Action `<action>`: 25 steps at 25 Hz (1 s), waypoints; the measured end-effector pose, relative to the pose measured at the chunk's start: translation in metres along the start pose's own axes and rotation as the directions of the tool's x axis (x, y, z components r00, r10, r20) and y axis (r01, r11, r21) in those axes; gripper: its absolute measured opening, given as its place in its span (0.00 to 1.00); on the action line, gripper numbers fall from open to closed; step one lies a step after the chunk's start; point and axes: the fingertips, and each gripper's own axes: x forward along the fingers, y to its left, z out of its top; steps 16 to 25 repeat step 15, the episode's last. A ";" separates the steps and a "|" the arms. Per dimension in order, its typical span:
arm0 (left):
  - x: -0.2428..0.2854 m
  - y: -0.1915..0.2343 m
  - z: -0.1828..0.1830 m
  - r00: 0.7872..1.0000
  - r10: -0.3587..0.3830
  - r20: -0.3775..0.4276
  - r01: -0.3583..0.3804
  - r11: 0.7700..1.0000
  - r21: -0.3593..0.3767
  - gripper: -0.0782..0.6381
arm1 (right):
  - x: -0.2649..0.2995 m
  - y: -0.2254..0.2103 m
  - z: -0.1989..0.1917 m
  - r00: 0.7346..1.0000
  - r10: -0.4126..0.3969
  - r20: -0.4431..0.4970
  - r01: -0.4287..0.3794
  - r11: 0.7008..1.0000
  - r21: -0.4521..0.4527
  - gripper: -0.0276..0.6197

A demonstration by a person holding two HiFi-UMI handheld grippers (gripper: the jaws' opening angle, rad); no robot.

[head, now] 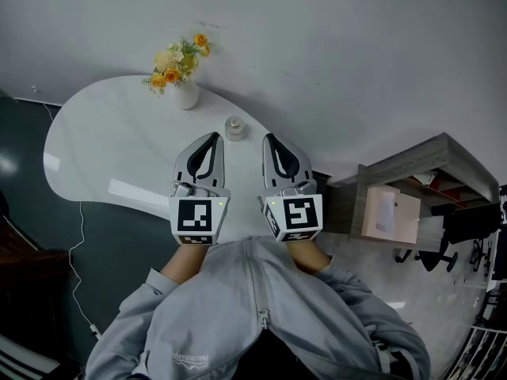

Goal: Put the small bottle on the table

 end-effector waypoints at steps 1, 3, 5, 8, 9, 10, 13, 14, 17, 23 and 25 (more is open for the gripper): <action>-0.001 -0.001 0.001 1.000 -0.001 0.001 0.001 1.000 0.004 0.12 | -0.001 0.000 0.000 1.000 0.000 0.000 0.000 1.000 -0.002 0.08; -0.003 -0.002 0.002 1.000 -0.005 0.002 0.005 1.000 0.004 0.12 | -0.004 0.001 0.001 1.000 0.002 -0.001 -0.002 1.000 -0.008 0.08; -0.005 -0.003 0.001 1.000 -0.005 0.001 0.005 1.000 0.002 0.12 | -0.007 0.003 0.000 1.000 0.005 -0.004 -0.005 1.000 -0.012 0.08; -0.006 -0.006 0.000 1.000 -0.006 0.003 0.006 1.000 -0.001 0.12 | -0.009 0.002 0.000 1.000 0.003 -0.002 -0.003 1.000 -0.012 0.08; -0.007 -0.007 0.001 1.000 -0.005 0.005 0.005 1.000 -0.002 0.12 | -0.009 0.002 0.001 1.000 0.004 0.000 -0.004 1.000 -0.013 0.08; -0.008 -0.007 0.001 1.000 -0.004 0.007 0.004 1.000 -0.004 0.12 | -0.010 0.002 0.001 1.000 0.005 0.003 -0.005 1.000 -0.013 0.08; -0.012 -0.008 0.002 1.000 0.001 0.013 -0.001 1.000 -0.008 0.12 | -0.012 0.005 0.002 1.000 0.011 0.006 -0.011 1.000 -0.016 0.08; -0.014 -0.008 0.002 1.000 0.002 0.015 -0.002 1.000 -0.009 0.12 | -0.014 0.007 0.001 1.000 0.013 0.006 -0.013 1.000 -0.017 0.08; -0.015 -0.009 0.003 1.000 0.004 0.017 -0.004 1.000 -0.010 0.12 | -0.015 0.007 0.001 1.000 0.016 0.006 -0.016 1.000 -0.017 0.08; -0.015 -0.009 0.003 1.000 0.004 0.017 -0.004 1.000 -0.010 0.12 | -0.015 0.007 0.001 1.000 0.016 0.006 -0.016 1.000 -0.017 0.08; -0.015 -0.009 0.003 1.000 0.004 0.017 -0.004 1.000 -0.010 0.12 | -0.015 0.007 0.001 1.000 0.016 0.006 -0.016 1.000 -0.017 0.08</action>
